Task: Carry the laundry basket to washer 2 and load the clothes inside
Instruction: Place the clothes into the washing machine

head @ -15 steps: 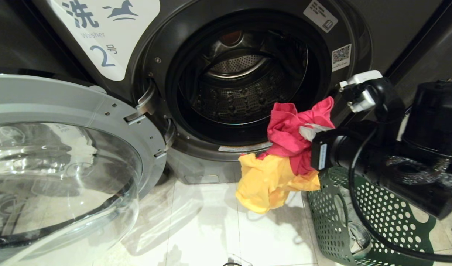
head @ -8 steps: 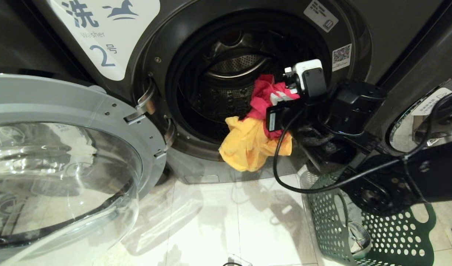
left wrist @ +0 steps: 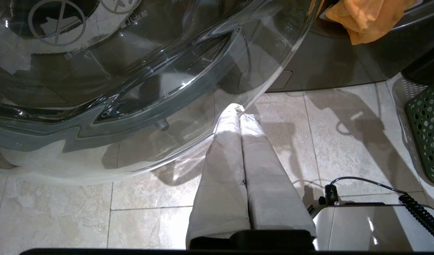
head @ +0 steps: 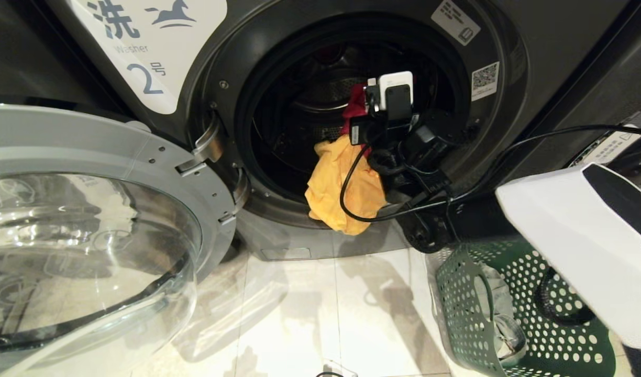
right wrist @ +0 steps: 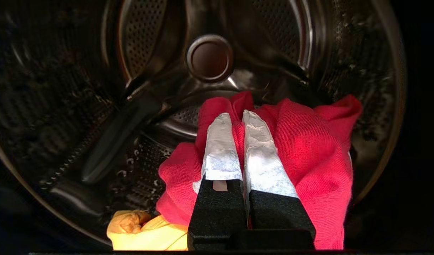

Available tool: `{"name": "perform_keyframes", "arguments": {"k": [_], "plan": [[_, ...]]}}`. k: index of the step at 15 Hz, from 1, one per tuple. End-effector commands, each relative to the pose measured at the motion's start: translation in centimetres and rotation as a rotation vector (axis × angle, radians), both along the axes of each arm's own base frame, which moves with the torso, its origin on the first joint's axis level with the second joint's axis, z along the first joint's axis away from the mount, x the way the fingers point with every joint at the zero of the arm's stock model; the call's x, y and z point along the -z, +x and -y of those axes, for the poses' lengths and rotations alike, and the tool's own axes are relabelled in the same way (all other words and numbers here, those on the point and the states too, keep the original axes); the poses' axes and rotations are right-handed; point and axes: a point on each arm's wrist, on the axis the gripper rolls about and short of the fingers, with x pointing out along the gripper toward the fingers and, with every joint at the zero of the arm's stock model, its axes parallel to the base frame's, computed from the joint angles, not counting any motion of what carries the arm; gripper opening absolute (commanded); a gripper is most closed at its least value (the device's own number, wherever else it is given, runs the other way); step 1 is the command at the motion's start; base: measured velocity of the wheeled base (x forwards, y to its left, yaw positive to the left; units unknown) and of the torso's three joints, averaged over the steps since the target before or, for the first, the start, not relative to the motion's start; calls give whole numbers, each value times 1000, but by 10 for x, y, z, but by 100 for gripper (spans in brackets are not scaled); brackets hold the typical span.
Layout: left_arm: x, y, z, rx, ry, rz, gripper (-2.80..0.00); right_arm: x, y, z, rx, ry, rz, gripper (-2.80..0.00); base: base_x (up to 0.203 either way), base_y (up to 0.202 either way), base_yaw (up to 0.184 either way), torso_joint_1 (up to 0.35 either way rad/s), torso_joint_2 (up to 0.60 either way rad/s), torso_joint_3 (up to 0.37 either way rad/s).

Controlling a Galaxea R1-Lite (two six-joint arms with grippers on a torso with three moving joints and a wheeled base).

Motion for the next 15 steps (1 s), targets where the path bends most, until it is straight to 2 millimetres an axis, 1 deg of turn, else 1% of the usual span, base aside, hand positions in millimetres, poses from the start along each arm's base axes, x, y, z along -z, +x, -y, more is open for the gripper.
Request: {"name": "perform_keyframes", "arguments": {"k": [1,3,4,5,7,8,10,12,15], "plan": [[0,0,0,0,0,0,-280,21,21,-9,8,-13,-10,-280,0,0,0,0,0,0],[0,0,0,-1,1,-1,-280,15,32,-12,15,6,22,-280,0,0,0,0,0,0],[0,0,0,-1,2,0,-280,17,37,-12,17,4,16,-280,0,0,0,0,0,0],[0,0,0,0,2,0,-280,25,42,-11,14,-11,-9,-280,0,0,0,0,0,0],[0,0,0,0,2,-1,-280,32,47,-10,7,-11,-21,-280,0,0,0,0,0,0],[0,0,0,0,2,0,-280,43,52,-9,3,-6,-39,-280,0,0,0,0,0,0],[0,0,0,0,2,0,-280,55,63,0,-1,28,-62,-280,0,0,0,0,0,0],[0,0,0,0,2,0,-280,53,65,6,-9,65,-63,-280,0,0,0,0,0,0],[0,0,0,0,2,0,-280,32,62,16,-10,98,-37,-280,0,0,0,0,0,0]]}}
